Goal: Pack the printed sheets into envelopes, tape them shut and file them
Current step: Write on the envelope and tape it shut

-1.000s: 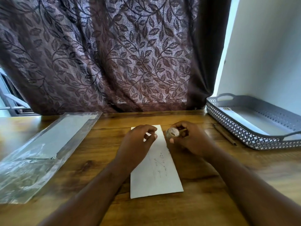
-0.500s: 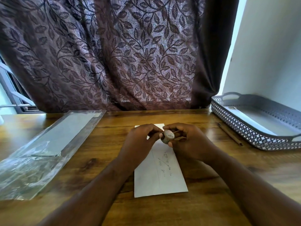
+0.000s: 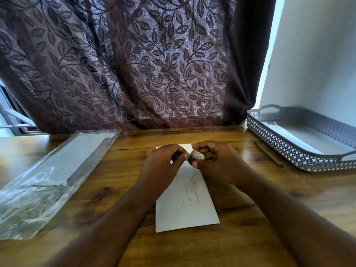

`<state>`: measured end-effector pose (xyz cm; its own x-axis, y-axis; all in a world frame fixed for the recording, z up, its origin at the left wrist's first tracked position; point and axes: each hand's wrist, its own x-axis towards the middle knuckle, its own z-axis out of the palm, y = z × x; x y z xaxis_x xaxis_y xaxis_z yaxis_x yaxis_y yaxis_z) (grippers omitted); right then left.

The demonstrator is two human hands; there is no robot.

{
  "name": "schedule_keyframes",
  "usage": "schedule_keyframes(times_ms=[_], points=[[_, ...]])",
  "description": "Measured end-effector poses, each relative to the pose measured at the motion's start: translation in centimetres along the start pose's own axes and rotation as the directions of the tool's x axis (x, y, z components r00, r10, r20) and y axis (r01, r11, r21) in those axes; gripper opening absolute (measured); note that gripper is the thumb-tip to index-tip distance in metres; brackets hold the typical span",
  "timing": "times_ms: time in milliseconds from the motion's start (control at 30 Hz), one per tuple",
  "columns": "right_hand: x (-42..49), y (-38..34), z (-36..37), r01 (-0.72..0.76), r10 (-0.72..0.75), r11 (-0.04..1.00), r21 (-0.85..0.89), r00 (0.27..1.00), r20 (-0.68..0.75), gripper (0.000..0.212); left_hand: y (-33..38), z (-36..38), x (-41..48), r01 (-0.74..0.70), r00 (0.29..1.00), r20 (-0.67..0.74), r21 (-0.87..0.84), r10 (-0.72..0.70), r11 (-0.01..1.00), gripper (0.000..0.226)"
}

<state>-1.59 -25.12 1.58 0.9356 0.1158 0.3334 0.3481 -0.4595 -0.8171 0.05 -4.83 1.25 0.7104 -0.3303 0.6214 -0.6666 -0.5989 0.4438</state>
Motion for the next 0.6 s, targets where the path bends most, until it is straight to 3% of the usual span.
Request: schedule_keyframes(times_ms=[167, 367, 467, 533, 600], points=[[-0.1, -0.1, -0.6, 0.020, -0.018, 0.998, -0.058, 1.000, 0.023, 0.046, -0.4, -0.1, 0.1, 0.106, 0.994, 0.017, -0.036, -0.105, 0.994, 0.007], [-0.5, -0.9, -1.5, -0.034, 0.032, 0.999, 0.040, 0.998, 0.050, 0.044, -0.9, -0.3, 0.3, 0.204, 0.979, 0.028, -0.078, -0.203, 0.976, 0.010], [0.0, -0.1, -3.0, -0.141, 0.145, 0.989, 0.051, 0.986, -0.082, 0.048, -0.9, -0.4, 0.3, 0.208, 0.978, 0.020, -0.039, -0.207, 0.977, 0.010], [0.3, 1.0, -4.9, -0.221, 0.177, 0.964, -0.147, 0.948, -0.265, 0.049, -0.7, -0.4, 0.4, 0.206, 0.978, 0.027, -0.029, -0.205, 0.978, 0.010], [0.0, 2.0, -6.8, -0.329, 0.171, 0.875, -0.354, 0.896, -0.411, 0.048, -0.4, -0.4, 0.4, 0.215, 0.976, 0.060, -0.076, -0.211, 0.974, 0.009]])
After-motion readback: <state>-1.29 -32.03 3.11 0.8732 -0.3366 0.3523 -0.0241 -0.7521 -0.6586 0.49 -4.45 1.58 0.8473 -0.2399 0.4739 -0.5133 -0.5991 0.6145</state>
